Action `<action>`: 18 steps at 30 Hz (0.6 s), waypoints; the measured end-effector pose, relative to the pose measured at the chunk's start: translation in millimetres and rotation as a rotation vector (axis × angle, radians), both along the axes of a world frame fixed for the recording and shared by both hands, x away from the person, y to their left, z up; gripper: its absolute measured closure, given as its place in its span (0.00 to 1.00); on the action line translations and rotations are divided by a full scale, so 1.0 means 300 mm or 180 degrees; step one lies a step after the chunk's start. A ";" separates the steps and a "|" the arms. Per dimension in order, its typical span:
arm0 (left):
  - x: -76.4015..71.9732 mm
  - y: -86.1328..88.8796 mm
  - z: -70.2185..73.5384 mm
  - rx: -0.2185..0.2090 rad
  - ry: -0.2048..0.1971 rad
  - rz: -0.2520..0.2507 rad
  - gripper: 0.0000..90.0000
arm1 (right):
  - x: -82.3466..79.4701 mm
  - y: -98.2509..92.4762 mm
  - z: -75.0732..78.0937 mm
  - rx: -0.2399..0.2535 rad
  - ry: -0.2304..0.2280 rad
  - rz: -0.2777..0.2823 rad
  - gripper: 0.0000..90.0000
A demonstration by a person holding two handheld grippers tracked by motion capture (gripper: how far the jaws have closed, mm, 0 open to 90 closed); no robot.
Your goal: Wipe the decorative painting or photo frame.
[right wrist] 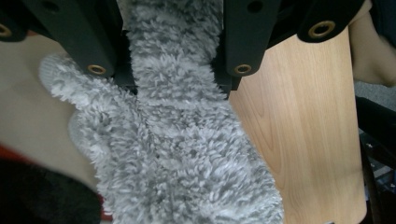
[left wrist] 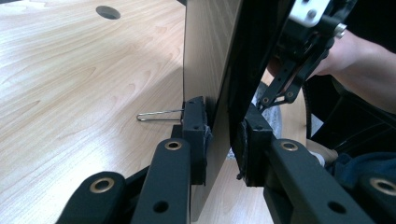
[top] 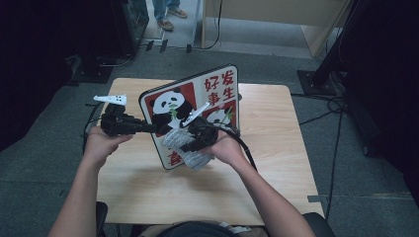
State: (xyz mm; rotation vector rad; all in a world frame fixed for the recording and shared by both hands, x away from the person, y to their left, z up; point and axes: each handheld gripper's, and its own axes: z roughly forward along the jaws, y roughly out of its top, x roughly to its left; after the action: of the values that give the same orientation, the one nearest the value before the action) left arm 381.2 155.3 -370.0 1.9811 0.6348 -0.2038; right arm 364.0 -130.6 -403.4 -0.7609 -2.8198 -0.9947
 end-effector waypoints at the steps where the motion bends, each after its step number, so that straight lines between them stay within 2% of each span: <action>1: 0.000 0.000 0.000 0.0000 -0.0002 -0.0001 0.85 | -0.001 -0.001 -0.006 -0.0008 0.0003 0.0003 0.75; 6: 0.000 -0.001 -0.001 -0.0003 0.0000 -0.0002 0.85 | -0.007 -0.008 -0.042 -0.0061 0.0031 0.0001 0.75; 18: 0.001 -0.001 -0.003 -0.0006 0.0014 -0.0009 0.85 | -0.028 -0.018 -0.134 -0.0061 0.0121 -0.0009 0.76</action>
State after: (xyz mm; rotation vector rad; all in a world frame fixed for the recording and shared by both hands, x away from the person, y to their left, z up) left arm 381.4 155.1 -370.8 1.9803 0.6344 -0.2105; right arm 355.7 -135.9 -443.5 -0.7773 -2.8009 -0.9447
